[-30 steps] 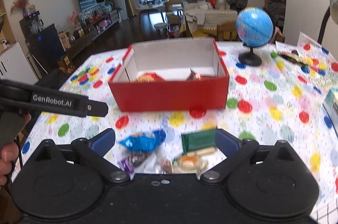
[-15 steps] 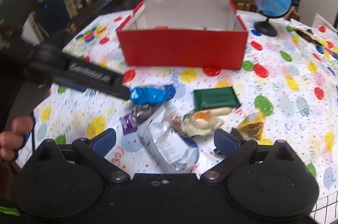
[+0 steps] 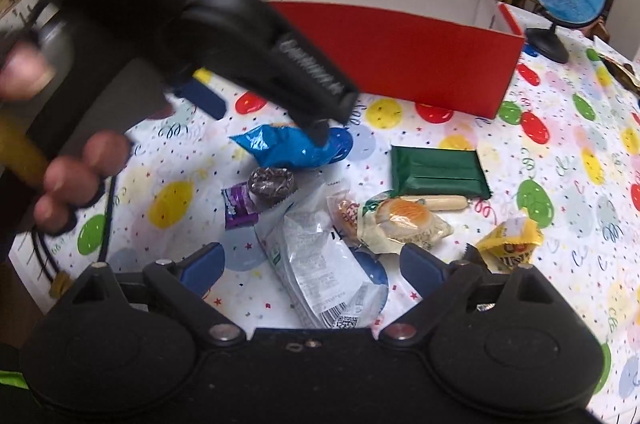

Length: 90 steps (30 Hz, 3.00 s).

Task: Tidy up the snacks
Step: 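Grasp the blue cookie packet with the left tool while the right tool grasps the white packet, then carry both packets over the red box and release them inside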

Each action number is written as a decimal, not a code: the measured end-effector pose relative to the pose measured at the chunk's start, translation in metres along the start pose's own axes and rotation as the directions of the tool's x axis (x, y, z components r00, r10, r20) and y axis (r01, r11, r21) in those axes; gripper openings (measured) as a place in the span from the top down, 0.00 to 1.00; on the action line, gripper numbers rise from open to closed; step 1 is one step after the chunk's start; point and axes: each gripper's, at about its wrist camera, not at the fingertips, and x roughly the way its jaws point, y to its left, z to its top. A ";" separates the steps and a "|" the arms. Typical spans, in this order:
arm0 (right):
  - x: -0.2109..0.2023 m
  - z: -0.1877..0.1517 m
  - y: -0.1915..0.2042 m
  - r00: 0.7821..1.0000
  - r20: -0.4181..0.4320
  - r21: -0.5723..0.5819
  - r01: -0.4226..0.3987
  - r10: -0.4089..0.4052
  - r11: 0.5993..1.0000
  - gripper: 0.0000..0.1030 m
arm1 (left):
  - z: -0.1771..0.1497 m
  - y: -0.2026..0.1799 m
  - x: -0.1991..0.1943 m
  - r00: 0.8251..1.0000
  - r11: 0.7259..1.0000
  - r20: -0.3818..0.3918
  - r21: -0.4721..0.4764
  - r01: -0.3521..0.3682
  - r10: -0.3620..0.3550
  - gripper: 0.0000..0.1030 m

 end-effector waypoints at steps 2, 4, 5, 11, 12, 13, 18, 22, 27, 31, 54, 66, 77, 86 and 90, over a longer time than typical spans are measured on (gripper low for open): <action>0.005 0.000 0.000 1.000 -0.013 -0.014 -0.005 0.004 1.000 0.09 | 0.005 -0.002 0.009 0.999 1.000 -0.032 -0.002 -0.009 0.008 0.13; 0.010 0.000 0.000 1.000 -0.027 -0.024 -0.008 0.008 1.000 0.11 | 0.009 -0.001 0.017 0.998 1.000 -0.064 -0.019 0.004 -0.005 0.13; 0.013 0.001 -0.001 0.999 -0.033 -0.027 -0.010 0.009 1.000 0.11 | 0.010 -0.001 0.021 0.997 1.000 -0.076 -0.027 0.013 -0.015 0.13; 0.027 -0.003 0.000 0.997 -0.068 -0.044 -0.027 0.024 0.999 0.18 | 0.014 -0.003 0.036 0.992 0.999 -0.123 -0.033 0.021 -0.025 0.13; 0.028 -0.005 0.000 0.997 -0.071 -0.052 -0.027 0.023 0.998 0.18 | 0.014 -0.003 0.038 0.992 0.999 -0.126 -0.031 0.021 -0.024 0.13; 0.029 -0.006 0.002 0.997 -0.070 -0.063 -0.020 0.016 0.998 0.19 | 0.013 -0.003 0.039 0.991 0.999 -0.129 -0.032 0.021 -0.025 0.13; 0.033 -0.010 0.005 0.996 -0.086 -0.075 -0.017 0.011 0.997 0.34 | 0.011 0.002 0.038 0.994 0.998 -0.109 -0.061 0.013 -0.019 0.15; 0.034 -0.011 0.003 0.996 -0.089 -0.058 -0.010 0.005 0.998 0.50 | 0.011 0.006 0.032 0.996 0.997 -0.081 -0.076 0.020 -0.027 0.29; 0.028 -0.012 0.003 0.998 -0.063 -0.040 -0.027 0.024 0.999 0.68 | 0.009 0.013 0.024 0.998 0.995 -0.056 -0.096 0.037 -0.043 0.41; 0.021 -0.012 0.003 0.999 -0.040 -0.018 -0.017 0.016 1.000 0.75 | 0.005 0.024 0.018 0.998 0.992 -0.048 -0.121 0.038 -0.044 0.44; -0.059 0.008 -0.004 0.983 0.185 0.237 -0.041 -0.003 0.971 0.82 | -0.018 0.058 -0.082 0.985 0.982 0.144 -0.152 0.115 -0.093 0.45; -0.085 0.055 -0.016 0.953 0.300 0.257 -0.034 -0.046 0.966 0.83 | -0.003 0.054 -0.135 0.957 0.989 0.276 -0.094 0.115 -0.085 0.45; -0.072 0.093 -0.027 0.952 0.307 0.188 -0.064 0.003 0.980 0.91 | 0.020 0.060 -0.142 0.947 0.988 0.316 -0.111 0.103 -0.063 0.44; -0.018 0.079 -0.030 0.987 0.148 0.214 -0.100 0.069 0.972 0.58 | 0.008 0.072 -0.114 0.965 0.984 0.259 -0.159 0.078 -0.035 0.44; 0.006 0.070 -0.025 0.993 0.086 0.236 -0.095 0.076 0.967 0.32 | 0.003 0.076 -0.106 0.972 0.983 0.234 -0.172 0.065 -0.023 0.45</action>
